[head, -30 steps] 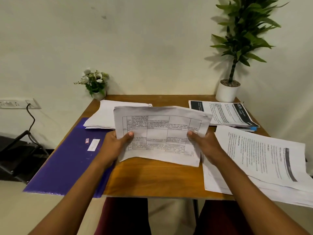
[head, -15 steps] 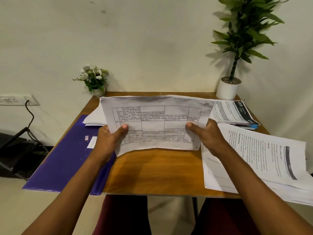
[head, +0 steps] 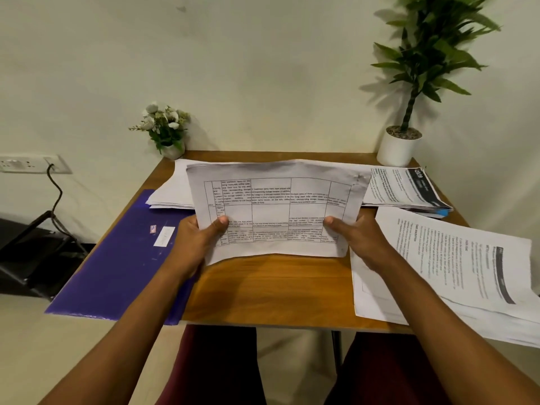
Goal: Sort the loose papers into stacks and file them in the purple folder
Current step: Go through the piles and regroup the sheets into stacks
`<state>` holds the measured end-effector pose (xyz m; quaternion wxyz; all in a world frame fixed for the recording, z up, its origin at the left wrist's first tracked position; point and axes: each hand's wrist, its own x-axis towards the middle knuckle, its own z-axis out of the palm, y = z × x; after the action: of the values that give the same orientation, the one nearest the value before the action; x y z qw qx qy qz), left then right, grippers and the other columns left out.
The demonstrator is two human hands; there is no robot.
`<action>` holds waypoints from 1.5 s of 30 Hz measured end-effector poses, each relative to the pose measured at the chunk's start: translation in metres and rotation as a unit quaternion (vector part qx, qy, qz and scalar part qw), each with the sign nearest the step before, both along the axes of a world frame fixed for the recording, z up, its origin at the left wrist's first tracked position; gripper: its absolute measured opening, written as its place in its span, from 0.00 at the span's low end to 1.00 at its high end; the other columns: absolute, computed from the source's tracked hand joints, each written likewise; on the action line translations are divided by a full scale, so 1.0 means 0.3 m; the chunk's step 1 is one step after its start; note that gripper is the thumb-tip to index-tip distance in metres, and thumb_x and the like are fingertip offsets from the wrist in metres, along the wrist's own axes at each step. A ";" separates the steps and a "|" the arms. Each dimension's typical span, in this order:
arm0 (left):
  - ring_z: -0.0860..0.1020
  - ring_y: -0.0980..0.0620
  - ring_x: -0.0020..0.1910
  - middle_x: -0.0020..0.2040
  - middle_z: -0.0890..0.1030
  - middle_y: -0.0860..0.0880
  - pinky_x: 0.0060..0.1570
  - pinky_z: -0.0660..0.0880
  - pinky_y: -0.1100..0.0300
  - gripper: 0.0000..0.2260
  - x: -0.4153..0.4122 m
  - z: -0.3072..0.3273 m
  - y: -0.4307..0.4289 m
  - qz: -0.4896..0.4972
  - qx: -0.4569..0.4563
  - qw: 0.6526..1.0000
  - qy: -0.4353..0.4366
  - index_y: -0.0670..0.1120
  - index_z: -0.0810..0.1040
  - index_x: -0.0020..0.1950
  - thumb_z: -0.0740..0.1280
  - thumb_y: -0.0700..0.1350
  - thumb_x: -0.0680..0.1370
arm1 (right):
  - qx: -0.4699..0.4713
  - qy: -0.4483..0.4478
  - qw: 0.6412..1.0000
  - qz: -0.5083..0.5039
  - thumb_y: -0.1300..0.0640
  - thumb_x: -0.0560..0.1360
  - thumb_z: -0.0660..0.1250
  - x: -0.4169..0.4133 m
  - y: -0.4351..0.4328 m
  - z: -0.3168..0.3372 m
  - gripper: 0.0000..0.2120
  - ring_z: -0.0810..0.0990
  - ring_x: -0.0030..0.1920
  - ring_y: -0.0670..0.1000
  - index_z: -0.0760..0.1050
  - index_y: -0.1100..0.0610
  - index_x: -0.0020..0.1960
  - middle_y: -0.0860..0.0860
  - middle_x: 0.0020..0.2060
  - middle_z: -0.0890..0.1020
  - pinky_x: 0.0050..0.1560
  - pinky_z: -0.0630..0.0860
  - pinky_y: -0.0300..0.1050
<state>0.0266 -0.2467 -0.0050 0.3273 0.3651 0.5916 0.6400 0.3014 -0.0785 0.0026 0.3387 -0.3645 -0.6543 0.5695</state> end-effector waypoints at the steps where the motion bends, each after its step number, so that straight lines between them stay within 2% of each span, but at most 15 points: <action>1: 0.85 0.53 0.53 0.53 0.87 0.55 0.46 0.81 0.62 0.11 -0.005 0.000 0.002 0.001 -0.003 1.000 0.004 0.45 0.79 0.62 0.68 0.41 0.80 | -0.001 0.004 1.000 -0.001 0.56 0.77 0.72 -0.001 0.002 0.001 0.11 0.81 0.50 0.41 0.75 0.43 0.53 0.35 0.50 0.81 0.49 0.78 0.39; 6: 0.83 0.46 0.59 0.58 0.85 0.50 0.56 0.82 0.52 0.14 0.000 -0.077 -0.002 -0.019 -0.049 0.998 0.020 0.46 0.79 0.64 0.71 0.46 0.79 | -0.018 -0.027 0.999 0.006 0.46 0.72 0.73 0.014 -0.014 -0.081 0.13 0.83 0.58 0.49 0.77 0.42 0.56 0.37 0.51 0.85 0.58 0.81 0.49; 12: 0.85 0.52 0.51 0.51 0.86 0.52 0.50 0.83 0.56 0.12 -0.018 -0.018 0.006 0.019 -0.052 0.995 0.087 0.52 0.80 0.58 0.71 0.52 0.77 | -0.010 0.033 0.999 -0.019 0.50 0.72 0.75 0.003 0.021 -0.013 0.24 0.81 0.63 0.50 0.75 0.48 0.66 0.42 0.57 0.84 0.57 0.82 0.44; 15: 0.84 0.57 0.48 0.52 0.83 0.56 0.47 0.82 0.61 0.12 -0.053 0.050 0.022 0.030 -0.061 0.987 0.147 0.51 0.78 0.60 0.70 0.52 0.78 | 0.193 0.013 0.973 -0.123 0.49 0.74 0.76 -0.002 0.045 0.119 0.38 0.67 0.75 0.47 0.61 0.46 0.79 0.43 0.76 0.68 0.71 0.69 0.47; 17: 0.84 0.61 0.46 0.50 0.83 0.58 0.44 0.82 0.63 0.10 -0.064 0.094 0.033 0.013 -0.069 0.982 0.174 0.51 0.79 0.59 0.70 0.50 0.79 | 0.346 -0.043 0.929 -0.125 0.46 0.74 0.76 -0.018 0.043 0.227 0.42 0.55 0.79 0.44 0.57 0.44 0.80 0.34 0.77 0.58 0.77 0.58 0.52; 19: 0.83 0.65 0.45 0.50 0.83 0.59 0.39 0.81 0.67 0.08 -0.056 0.137 0.042 -0.009 -0.073 0.977 0.200 0.51 0.79 0.58 0.70 0.48 0.80 | 0.410 -0.120 0.902 -0.062 0.43 0.72 0.77 -0.052 0.049 0.319 0.43 0.51 0.77 0.37 0.57 0.43 0.79 0.32 0.76 0.58 0.79 0.49 0.57; 21: 0.83 0.66 0.43 0.49 0.82 0.60 0.37 0.79 0.69 0.07 -0.047 0.170 0.056 -0.028 -0.071 0.973 0.220 0.51 0.78 0.57 0.70 0.47 0.80 | 0.387 -0.191 0.901 0.032 0.43 0.71 0.77 -0.093 0.065 0.376 0.42 0.62 0.75 0.38 0.61 0.45 0.79 0.39 0.74 0.70 0.80 0.53 0.56; 23: 0.83 0.66 0.42 0.48 0.81 0.61 0.36 0.79 0.69 0.06 -0.035 0.206 0.067 -0.047 -0.070 0.968 0.236 0.52 0.78 0.56 0.70 0.47 0.80 | 0.334 -0.224 0.910 0.103 0.46 0.71 0.78 -0.127 0.071 0.408 0.36 0.74 0.67 0.41 0.69 0.47 0.76 0.42 0.67 0.79 0.73 0.68 0.48; 25: 0.84 0.63 0.43 0.48 0.83 0.60 0.37 0.80 0.66 0.03 -0.029 0.238 0.075 -0.059 -0.072 0.959 0.268 0.54 0.79 0.52 0.70 0.48 0.80 | 0.307 -0.262 0.906 0.126 0.47 0.73 0.77 -0.147 0.077 0.413 0.17 0.81 0.50 0.44 0.80 0.51 0.58 0.46 0.49 0.83 0.51 0.76 0.39; 27: 0.85 0.60 0.42 0.42 0.85 0.60 0.38 0.79 0.65 0.01 -0.030 0.271 0.074 -0.062 -0.067 0.954 0.286 0.54 0.80 0.49 0.71 0.48 0.79 | 0.288 -0.269 0.911 0.120 0.46 0.75 0.75 -0.152 0.078 0.406 0.13 0.78 0.36 0.46 0.78 0.55 0.42 0.48 0.35 0.80 0.35 0.70 0.39; 30: 0.84 0.59 0.38 0.38 0.85 0.59 0.34 0.77 0.68 0.02 -0.053 0.295 0.071 -0.001 -0.020 0.966 0.257 0.51 0.83 0.47 0.74 0.47 0.77 | 0.245 -0.211 0.939 0.114 0.46 0.77 0.72 -0.137 0.082 0.376 0.12 0.84 0.41 0.48 0.82 0.55 0.50 0.49 0.43 0.86 0.42 0.77 0.46; 32: 0.85 0.49 0.43 0.41 0.85 0.51 0.40 0.82 0.60 0.04 -0.074 0.277 0.079 0.050 0.025 0.989 0.136 0.49 0.83 0.48 0.76 0.45 0.75 | 0.204 -0.147 0.965 0.080 0.46 0.77 0.72 -0.116 0.085 0.345 0.08 0.85 0.43 0.48 0.81 0.51 0.49 0.46 0.43 0.86 0.44 0.80 0.48; 36: 0.84 0.43 0.53 0.55 0.86 0.44 0.52 0.83 0.50 0.11 0.001 0.217 0.089 -0.038 0.058 0.997 -0.028 0.45 0.81 0.59 0.69 0.43 0.78 | 0.102 0.015 0.994 0.032 0.50 0.76 0.72 -0.103 0.062 0.276 0.04 0.86 0.49 0.43 0.80 0.46 0.51 0.38 0.44 0.87 0.55 0.82 0.46; 41: 0.85 0.46 0.54 0.55 0.86 0.47 0.52 0.82 0.50 0.11 0.109 0.213 0.122 -0.050 0.052 0.997 0.033 0.46 0.80 0.62 0.69 0.47 0.80 | 0.040 0.062 0.997 -0.028 0.40 0.68 0.74 -0.117 0.012 0.204 0.19 0.86 0.53 0.49 0.80 0.49 0.54 0.45 0.51 0.87 0.60 0.81 0.57; 45: 0.86 0.51 0.50 0.50 0.87 0.52 0.46 0.82 0.59 0.06 0.152 0.239 0.141 0.000 0.090 0.993 0.072 0.49 0.82 0.55 0.69 0.47 0.80 | 0.026 0.121 0.990 -0.063 0.51 0.76 0.72 -0.107 0.001 0.174 0.08 0.86 0.54 0.49 0.80 0.48 0.55 0.46 0.53 0.87 0.58 0.81 0.53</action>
<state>0.0723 -0.2044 0.0668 0.2495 0.4382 0.5535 0.6628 0.2693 -0.0781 0.0546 0.4600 -0.3249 -0.5985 0.5697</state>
